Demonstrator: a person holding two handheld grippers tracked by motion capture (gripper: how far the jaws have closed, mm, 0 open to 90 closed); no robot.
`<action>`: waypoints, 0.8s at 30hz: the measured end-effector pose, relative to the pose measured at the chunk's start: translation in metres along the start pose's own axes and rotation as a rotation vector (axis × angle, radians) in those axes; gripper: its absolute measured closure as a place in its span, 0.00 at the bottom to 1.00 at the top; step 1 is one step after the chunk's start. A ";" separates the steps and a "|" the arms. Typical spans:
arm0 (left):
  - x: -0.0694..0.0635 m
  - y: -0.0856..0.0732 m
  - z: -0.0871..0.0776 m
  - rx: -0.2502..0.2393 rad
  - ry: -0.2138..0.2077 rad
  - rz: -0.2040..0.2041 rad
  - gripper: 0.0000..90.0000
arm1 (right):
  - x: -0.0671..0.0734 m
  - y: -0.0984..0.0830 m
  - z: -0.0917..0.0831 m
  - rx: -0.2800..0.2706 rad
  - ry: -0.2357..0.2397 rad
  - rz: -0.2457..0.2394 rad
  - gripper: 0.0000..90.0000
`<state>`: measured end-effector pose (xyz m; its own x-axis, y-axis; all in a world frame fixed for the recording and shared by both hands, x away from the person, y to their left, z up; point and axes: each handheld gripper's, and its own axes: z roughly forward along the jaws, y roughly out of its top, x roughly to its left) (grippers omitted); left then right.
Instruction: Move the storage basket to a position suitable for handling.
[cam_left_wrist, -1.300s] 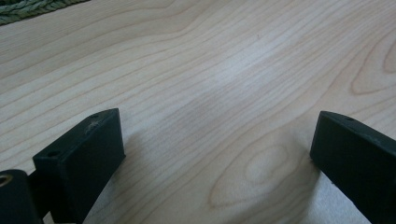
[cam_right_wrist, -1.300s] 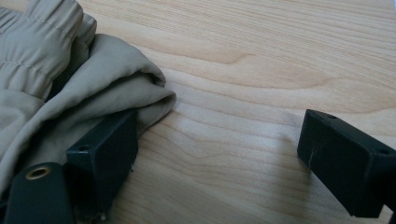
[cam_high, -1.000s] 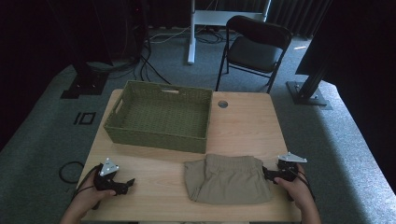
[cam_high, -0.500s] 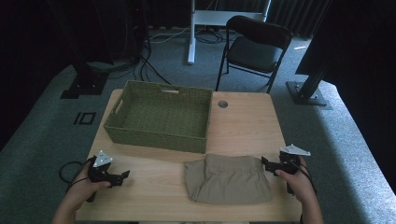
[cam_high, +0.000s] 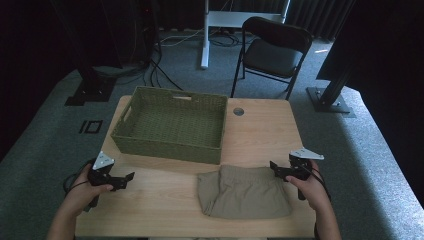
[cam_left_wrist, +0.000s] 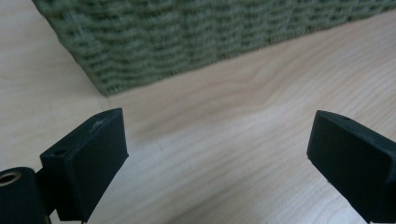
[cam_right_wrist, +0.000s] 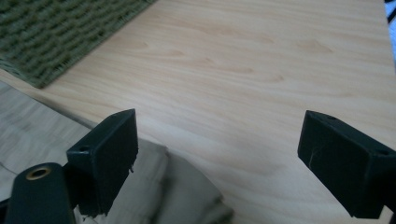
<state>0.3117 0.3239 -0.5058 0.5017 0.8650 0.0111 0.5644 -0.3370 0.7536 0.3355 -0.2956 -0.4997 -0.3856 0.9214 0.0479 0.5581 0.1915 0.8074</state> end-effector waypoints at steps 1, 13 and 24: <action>0.001 0.002 -0.001 -0.011 -0.003 -0.002 0.06 | 0.000 0.000 0.000 0.000 0.000 0.000 0.13; 0.019 0.026 -0.007 -0.067 0.013 -0.036 0.06 | 0.028 0.031 0.009 -0.038 0.062 -0.046 0.13; 0.035 0.041 -0.004 -0.094 0.022 -0.086 0.06 | 0.053 0.055 0.019 -0.061 0.110 -0.083 0.14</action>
<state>0.3497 0.3424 -0.4722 0.4395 0.8972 -0.0425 0.5403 -0.2263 0.8104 0.3597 -0.2296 -0.4644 -0.5088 0.8599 0.0406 0.4764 0.2419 0.8453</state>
